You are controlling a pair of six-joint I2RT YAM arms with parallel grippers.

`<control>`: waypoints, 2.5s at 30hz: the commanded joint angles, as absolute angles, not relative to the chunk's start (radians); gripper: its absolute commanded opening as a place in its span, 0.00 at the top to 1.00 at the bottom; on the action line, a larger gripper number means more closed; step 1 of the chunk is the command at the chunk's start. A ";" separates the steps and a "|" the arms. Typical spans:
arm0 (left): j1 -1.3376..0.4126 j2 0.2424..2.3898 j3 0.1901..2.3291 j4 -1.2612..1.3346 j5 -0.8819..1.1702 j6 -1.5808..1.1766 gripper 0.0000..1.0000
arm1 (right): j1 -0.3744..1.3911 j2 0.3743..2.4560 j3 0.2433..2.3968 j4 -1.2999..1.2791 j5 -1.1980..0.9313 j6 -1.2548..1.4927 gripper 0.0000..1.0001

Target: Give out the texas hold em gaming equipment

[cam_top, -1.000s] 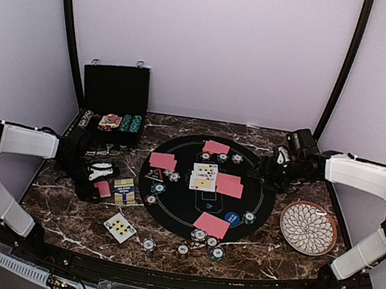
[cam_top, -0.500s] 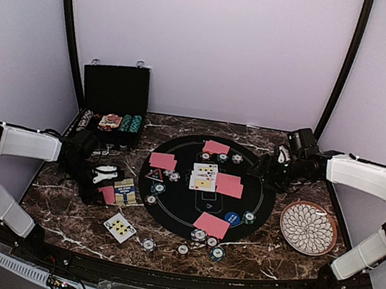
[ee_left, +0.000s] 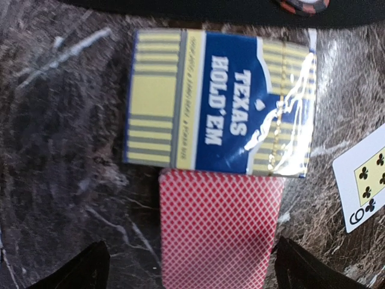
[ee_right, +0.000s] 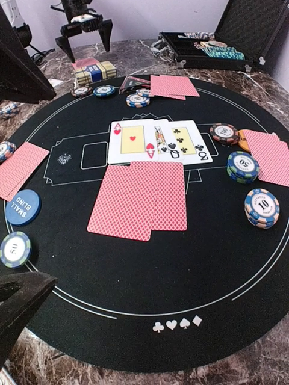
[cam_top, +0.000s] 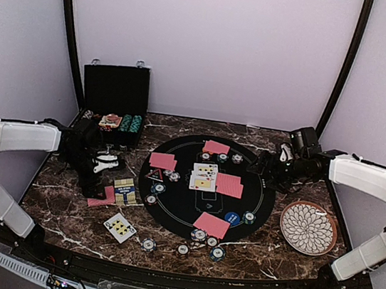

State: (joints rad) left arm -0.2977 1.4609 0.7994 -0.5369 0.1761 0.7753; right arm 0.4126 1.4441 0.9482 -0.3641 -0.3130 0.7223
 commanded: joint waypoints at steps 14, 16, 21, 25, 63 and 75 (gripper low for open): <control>-0.163 1.280 0.760 0.046 -0.090 0.534 0.01 | 0.380 1.286 0.850 -0.199 0.430 0.504 0.01; -0.123 1.310 0.757 0.112 -0.061 0.486 0.01 | 0.380 1.226 0.724 0.017 0.560 0.419 0.02; -0.070 1.335 0.682 0.278 0.075 0.323 0.01 | 0.342 1.162 0.507 0.235 0.750 0.395 0.01; -0.058 1.325 0.568 0.492 0.130 0.253 0.01 | 0.287 1.146 0.461 0.304 0.763 0.408 0.01; -0.019 1.568 0.254 1.291 0.046 0.116 0.01 | 0.095 1.501 0.184 1.358 0.458 0.037 0.01; -0.018 1.572 0.257 1.293 0.025 0.109 0.01 | 0.014 1.538 0.218 1.308 0.359 0.101 0.01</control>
State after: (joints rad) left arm -0.0242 1.5780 0.2588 1.2629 0.0364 0.1184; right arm 0.0216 1.5433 0.2115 1.2911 0.3943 0.0902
